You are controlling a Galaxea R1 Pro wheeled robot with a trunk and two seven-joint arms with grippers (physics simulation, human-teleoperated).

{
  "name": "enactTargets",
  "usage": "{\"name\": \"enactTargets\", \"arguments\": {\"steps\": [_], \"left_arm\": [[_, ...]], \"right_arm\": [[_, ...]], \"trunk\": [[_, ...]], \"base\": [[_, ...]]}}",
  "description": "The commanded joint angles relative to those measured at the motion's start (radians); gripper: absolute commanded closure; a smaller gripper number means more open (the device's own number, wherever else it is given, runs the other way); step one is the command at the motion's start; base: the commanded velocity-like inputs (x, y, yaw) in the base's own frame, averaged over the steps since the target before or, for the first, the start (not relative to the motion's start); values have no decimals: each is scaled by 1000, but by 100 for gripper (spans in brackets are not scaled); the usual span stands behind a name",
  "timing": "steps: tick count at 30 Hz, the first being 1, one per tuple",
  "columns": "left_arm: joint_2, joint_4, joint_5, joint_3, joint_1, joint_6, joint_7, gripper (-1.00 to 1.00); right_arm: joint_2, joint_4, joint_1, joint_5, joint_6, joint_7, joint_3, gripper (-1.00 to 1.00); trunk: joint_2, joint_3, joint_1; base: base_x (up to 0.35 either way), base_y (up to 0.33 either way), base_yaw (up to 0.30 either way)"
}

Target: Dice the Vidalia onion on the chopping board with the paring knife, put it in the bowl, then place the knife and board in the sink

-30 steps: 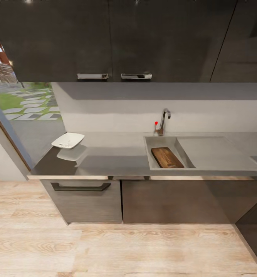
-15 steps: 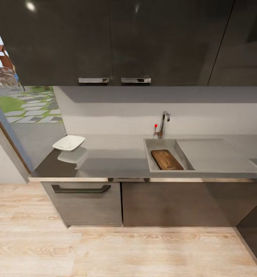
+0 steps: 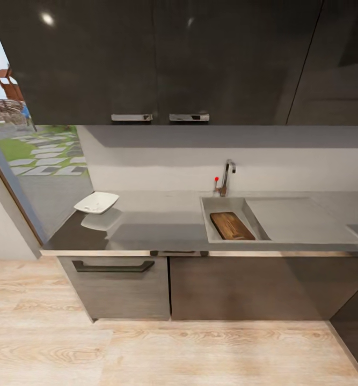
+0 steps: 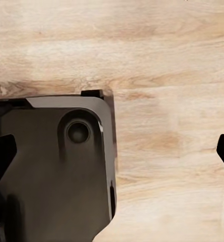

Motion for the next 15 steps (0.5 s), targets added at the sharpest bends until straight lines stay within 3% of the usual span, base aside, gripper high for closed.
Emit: {"name": "enactTargets", "arguments": {"steps": [1,15], "left_arm": [[0,-2,10,-8,1,-1,3,-100],[0,-1,10,-8,0,-1,3,-100]], "right_arm": [[-1,-1,0,-14,-2,4,5,-100],[-3,1,0,-22,-1,-14,6,-100]], "trunk": [[-2,0,1],[-2,23,1]], "base": [[0,0,0],[0,0,0]]}}
